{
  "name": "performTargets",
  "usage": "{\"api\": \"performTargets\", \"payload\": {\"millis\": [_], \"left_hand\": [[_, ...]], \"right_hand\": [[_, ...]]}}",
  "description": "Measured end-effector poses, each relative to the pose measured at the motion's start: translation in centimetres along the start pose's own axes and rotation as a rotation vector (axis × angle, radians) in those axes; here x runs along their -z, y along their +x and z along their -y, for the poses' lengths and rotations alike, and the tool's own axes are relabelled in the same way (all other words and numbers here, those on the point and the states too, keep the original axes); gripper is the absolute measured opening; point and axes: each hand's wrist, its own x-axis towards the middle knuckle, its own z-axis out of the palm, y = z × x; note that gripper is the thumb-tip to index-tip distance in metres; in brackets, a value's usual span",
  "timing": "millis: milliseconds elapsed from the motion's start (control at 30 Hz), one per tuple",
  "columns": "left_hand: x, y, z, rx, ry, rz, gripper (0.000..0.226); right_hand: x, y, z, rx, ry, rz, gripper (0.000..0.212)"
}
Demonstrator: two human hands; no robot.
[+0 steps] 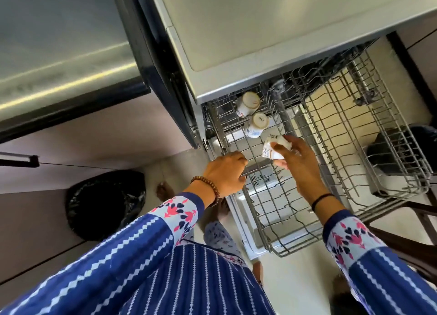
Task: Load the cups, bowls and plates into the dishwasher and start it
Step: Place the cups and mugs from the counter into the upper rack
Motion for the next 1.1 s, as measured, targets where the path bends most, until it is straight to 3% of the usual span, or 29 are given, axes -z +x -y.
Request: {"api": "performTargets", "payload": {"millis": [167, 300, 667, 933, 1100], "left_hand": [[-0.8, 0.1, 1.0, -0.014, -0.078, -0.044, 0.044], [-0.9, 0.3, 1.3, 0.001, -0.131, -0.051, 0.042], [-1.0, 0.1, 1.3, 0.001, -0.203, -0.068, 0.042], [-0.8, -0.1, 1.4, -0.011, -0.201, -0.07, 0.04], [-0.9, -0.1, 1.4, -0.014, -0.208, -0.077, 0.039]], "right_hand": [[-1.5, 3.6, -0.9, 0.298, -0.467, -0.087, 0.049], [-3.0, 4.9, -1.3, 0.362, -0.651, -0.074, 0.048], [-3.2, 4.2, -2.1, 0.505, -0.863, -0.119, 0.056], [-4.2, 4.1, -2.9, 0.402, -0.985, -0.065, 0.056], [-4.0, 4.7, -4.2, 0.434, -0.947, -0.01, 0.048]]}}
